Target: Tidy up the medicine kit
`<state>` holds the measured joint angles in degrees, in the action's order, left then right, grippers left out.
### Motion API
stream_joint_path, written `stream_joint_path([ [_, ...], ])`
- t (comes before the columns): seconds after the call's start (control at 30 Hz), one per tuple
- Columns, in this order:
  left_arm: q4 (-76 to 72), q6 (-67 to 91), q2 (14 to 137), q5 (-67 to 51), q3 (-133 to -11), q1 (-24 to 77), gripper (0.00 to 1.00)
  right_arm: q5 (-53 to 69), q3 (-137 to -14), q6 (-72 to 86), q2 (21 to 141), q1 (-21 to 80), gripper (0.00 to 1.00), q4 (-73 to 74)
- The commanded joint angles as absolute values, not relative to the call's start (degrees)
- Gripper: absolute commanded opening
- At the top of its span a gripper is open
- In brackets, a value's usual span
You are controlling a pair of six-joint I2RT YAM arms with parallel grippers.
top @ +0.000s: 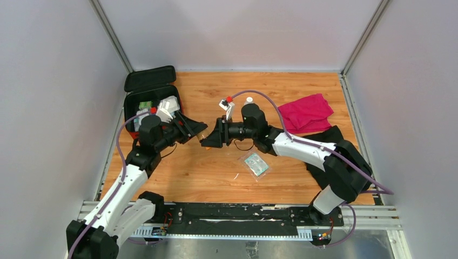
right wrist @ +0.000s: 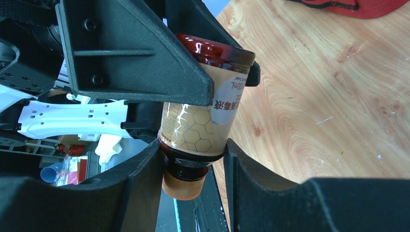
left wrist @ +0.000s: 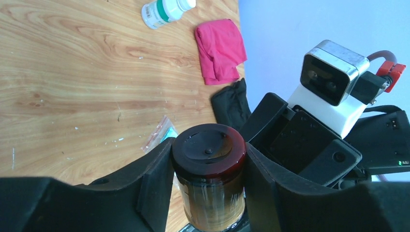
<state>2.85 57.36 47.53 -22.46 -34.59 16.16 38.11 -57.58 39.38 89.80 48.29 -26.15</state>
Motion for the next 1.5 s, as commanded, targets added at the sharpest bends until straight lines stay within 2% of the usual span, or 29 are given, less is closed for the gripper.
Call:
stream_joint_path([
  [0.0,1.5,57.5,48.0,-22.2,-33.5,16.5,0.46,38.3,-59.4,39.2,89.6,49.6,0.02,-29.2],
  [0.07,1.5,57.7,47.9,-22.3,-33.6,16.5,0.37,36.2,-59.5,37.8,89.1,49.6,0.1,-26.3],
  [0.2,2.0,57.1,47.9,-22.2,-33.7,16.6,0.23,32.2,-59.3,34.7,87.4,49.6,0.38,-21.0],
  [0.3,4.0,54.6,48.8,-21.7,-35.0,16.4,0.2,29.2,-58.9,31.7,84.9,49.6,0.58,-17.1],
  [0.47,14.0,44.0,55.4,-19.1,-44.1,14.1,0.19,23.0,-56.2,26.6,78.3,49.5,0.75,-10.7],
  [0.6,19.5,37.1,62.4,-21.0,-51.6,8.6,0.18,18.7,-53.6,23.4,72.1,49.4,0.76,-6.1],
  [0.87,40.1,16.9,81.1,-14.1,-76.6,-4.9,0.15,10.3,-45.5,22.3,61.1,48.9,0.76,-0.3],
  [1.03,49.1,9.9,91.7,2.5,-91.3,-5.9,0.14,9.3,-43.2,21.6,57.6,48.3,0.76,4.5],
  [1.17,53.5,7.4,100.6,10.0,-101.5,-6.4,0.11,8.8,-42.8,20.7,56.2,48.0,0.76,7.5],
  [1.33,55.8,3.7,109.8,19.1,-107.9,-6.8,0.12,7.9,-41.8,20.8,55.1,47.9,0.76,9.5],
  [1.47,55.8,1.7,114.6,20.8,-109.3,-7.6,0.12,6.4,-39.9,22.2,53.9,47.9,0.76,9.6],
])
